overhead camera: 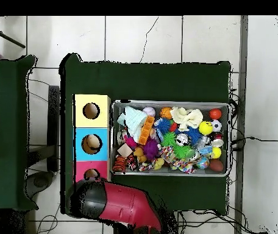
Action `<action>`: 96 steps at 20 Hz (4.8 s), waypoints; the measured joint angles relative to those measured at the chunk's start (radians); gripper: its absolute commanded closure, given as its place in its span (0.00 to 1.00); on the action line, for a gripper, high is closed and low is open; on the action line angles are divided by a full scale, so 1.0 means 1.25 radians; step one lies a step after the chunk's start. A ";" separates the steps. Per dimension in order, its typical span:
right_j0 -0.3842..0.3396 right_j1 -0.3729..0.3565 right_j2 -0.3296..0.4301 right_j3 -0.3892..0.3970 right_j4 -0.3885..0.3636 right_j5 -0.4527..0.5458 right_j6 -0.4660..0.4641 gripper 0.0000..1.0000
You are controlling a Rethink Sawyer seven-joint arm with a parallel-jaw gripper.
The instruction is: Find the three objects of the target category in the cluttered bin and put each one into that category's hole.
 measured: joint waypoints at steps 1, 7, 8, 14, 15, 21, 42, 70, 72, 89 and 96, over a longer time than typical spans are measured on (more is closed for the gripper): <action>0.000 -0.004 -0.003 -0.003 0.000 0.013 0.000 1.00; 0.001 -0.008 -0.018 -0.044 0.000 0.074 0.000 1.00; 0.001 -0.008 -0.019 -0.047 0.000 0.077 0.000 1.00; 0.001 -0.007 -0.026 -0.109 -0.001 0.123 0.000 1.00; 0.001 -0.005 -0.027 -0.126 -0.001 0.131 0.000 1.00; 0.000 0.014 -0.029 -0.201 -0.001 0.154 0.000 1.00; 0.028 0.121 -0.029 -0.354 0.005 0.154 0.000 1.00; 0.065 0.220 -0.038 -0.473 0.054 0.123 0.071 1.00; 0.061 0.220 -0.037 -0.467 0.056 0.107 0.071 1.00; 0.034 0.223 -0.030 -0.400 0.064 0.015 0.071 1.00; 0.054 0.223 -0.030 -0.394 0.085 0.015 0.071 1.00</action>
